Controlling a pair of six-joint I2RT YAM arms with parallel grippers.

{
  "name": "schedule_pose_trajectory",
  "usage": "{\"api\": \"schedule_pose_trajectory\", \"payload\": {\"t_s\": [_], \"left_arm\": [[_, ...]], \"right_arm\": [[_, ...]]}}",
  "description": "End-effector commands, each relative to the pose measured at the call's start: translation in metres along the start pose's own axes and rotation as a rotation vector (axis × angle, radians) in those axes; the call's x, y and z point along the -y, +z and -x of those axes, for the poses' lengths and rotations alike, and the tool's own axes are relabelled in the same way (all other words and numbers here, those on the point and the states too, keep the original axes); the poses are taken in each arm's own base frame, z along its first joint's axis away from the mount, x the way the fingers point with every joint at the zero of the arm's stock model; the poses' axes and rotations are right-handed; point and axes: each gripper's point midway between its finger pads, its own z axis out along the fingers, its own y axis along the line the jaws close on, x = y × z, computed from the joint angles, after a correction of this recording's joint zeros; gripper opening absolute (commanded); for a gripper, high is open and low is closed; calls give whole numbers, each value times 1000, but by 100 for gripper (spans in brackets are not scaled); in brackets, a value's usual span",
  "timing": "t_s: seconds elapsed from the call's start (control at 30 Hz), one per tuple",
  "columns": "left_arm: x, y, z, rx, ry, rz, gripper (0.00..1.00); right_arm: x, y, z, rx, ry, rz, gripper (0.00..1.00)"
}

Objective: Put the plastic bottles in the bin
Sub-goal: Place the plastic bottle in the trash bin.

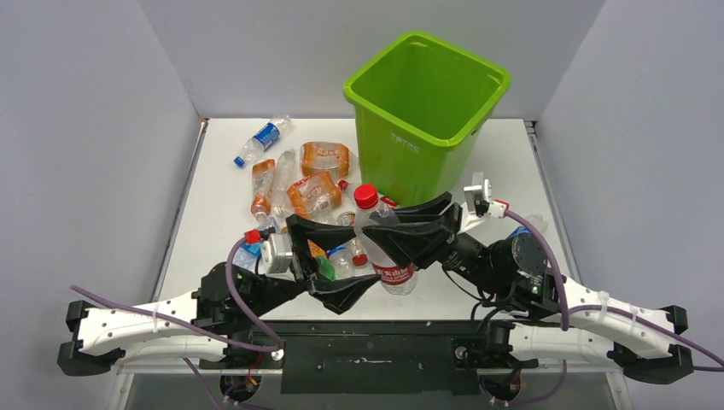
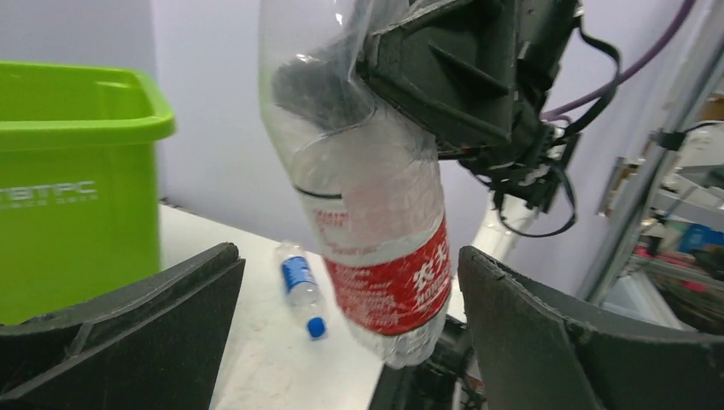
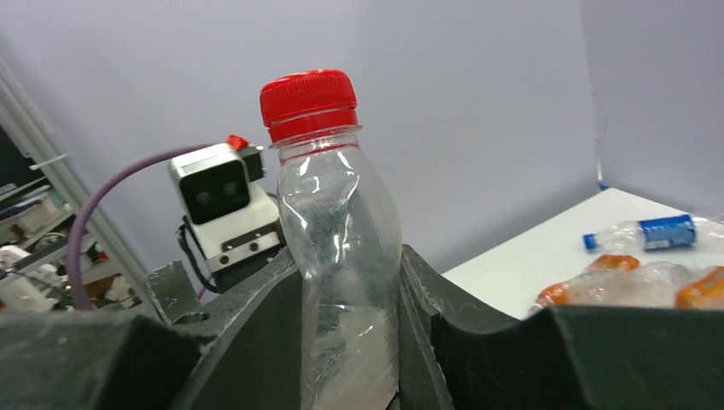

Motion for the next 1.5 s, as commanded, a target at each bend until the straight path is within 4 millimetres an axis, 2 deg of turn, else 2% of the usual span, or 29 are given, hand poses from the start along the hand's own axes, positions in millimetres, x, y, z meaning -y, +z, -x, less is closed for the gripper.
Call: {"api": "schedule_pose_trajectory", "payload": {"t_s": [0.0,0.2,0.23,0.37,0.43,0.47,0.5,0.53,0.57,0.63,0.7,0.73,0.77,0.83,0.93,1.07,1.2,1.3,1.47], "left_arm": [[41,9,34,80,-167,-219,96],[51,15,19,53,-153,-276,98],[52,17,18,52,-152,-280,94],[55,19,12,33,-145,-293,48],[54,17,11,33,-140,-295,37],[54,15,10,33,-137,-296,32],[53,14,10,34,-132,-295,26],[53,12,10,33,-128,-293,20],[52,11,9,26,-125,-289,14],[47,8,5,7,-112,-268,1],[40,5,1,-15,-100,-233,0],[36,2,-2,-30,-93,-214,0],[34,0,-5,-49,-83,-208,0],[23,-4,-15,-109,-55,-150,0],[4,-9,-29,-211,-17,-52,0],[-7,-15,-40,-318,1,13,0],[-6,-19,-43,-337,-11,13,0],[-7,-20,-39,-322,-15,14,0],[-8,-22,-39,-316,-6,15,0]], "right_arm": [[-32,2,33,150,95,162,5],[-40,1,33,215,187,226,5],[-41,1,32,222,196,234,5],[-42,6,24,192,211,239,5],[-40,6,21,167,204,219,6],[-38,6,19,149,196,203,12],[-36,6,18,133,189,188,28],[-34,5,15,107,178,172,53],[-32,5,13,78,163,153,70],[-26,5,15,22,129,99,86],[-18,2,13,-33,93,44,98],[-17,0,15,-49,75,33,99],[-16,-2,17,-72,57,23,95],[-10,-2,27,-99,19,-30,93],[-8,5,41,-136,-38,-77,92],[-7,16,58,-168,-101,-114,94],[9,28,51,-223,-140,-211,99],[21,30,41,-246,-154,-268,92],[27,31,26,-279,-156,-286,82]]}}
